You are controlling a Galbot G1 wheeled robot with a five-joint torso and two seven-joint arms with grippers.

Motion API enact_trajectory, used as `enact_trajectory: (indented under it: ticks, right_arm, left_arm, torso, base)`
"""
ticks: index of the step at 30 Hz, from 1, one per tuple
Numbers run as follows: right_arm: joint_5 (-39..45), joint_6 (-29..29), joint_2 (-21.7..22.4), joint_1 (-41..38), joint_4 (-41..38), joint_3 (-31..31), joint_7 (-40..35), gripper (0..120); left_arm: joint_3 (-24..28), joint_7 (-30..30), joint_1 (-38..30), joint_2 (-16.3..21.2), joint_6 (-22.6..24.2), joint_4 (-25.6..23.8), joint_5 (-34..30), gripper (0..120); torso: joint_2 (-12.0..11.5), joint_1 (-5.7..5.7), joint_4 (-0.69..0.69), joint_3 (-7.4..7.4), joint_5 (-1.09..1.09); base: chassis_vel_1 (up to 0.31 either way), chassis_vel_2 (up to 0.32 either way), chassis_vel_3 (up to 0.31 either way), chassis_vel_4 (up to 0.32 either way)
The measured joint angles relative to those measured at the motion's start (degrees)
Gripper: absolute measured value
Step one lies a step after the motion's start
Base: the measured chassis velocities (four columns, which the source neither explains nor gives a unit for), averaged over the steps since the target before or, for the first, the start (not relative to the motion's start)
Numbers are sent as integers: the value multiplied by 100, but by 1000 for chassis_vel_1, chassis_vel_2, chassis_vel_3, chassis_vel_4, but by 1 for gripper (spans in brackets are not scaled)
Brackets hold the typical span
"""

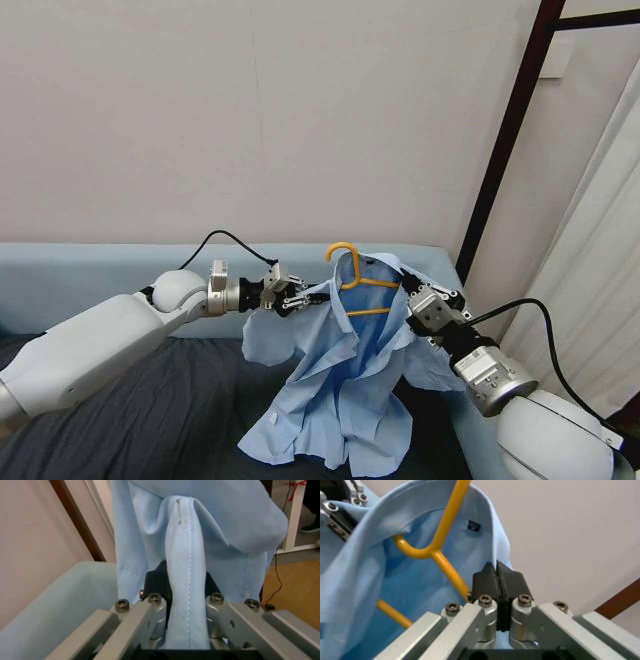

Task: Pick up the clothes from the sofa and hang them on the clothes hanger.

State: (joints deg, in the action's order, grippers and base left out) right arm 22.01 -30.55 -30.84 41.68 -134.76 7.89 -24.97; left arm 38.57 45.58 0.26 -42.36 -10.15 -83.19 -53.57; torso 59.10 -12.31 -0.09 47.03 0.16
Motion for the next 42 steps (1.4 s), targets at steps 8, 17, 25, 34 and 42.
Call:
enact_trajectory:
  ticks: [8,17,25,34,42]
  right_arm:
    - [360,-48,-19,106,-91,-11,29,0]
    - [451,48,-83,137,-161,-11,103,0]
    - [598,193,-146,340,-192,-46,210,12]
    - [942,674,-225,463,-315,-157,215,45]
    - [1516,1239,-68,702,-667,-468,211,77]
  left_arm:
    - [50,-3,-76,-31,11,77,-82,7]
    - [52,-10,-79,-96,14,128,-176,7]
    - [-93,12,-41,-34,13,141,-369,7]
    - [-236,122,26,36,-39,179,-534,7]
    - [-369,335,71,84,-140,367,-620,7]
  torso:
    - [0,0,1,0,-1]
    - [0,0,0,0,-1]
    - [0,0,0,0,-1]
    - [0,0,1,0,-1]
    - [0,0,0,0,-1]
  base:
    - [0,0,0,0]
    - [0,0,0,0]
    - [0,0,0,0]
    - [0,0,0,0]
    - [0,0,0,0]
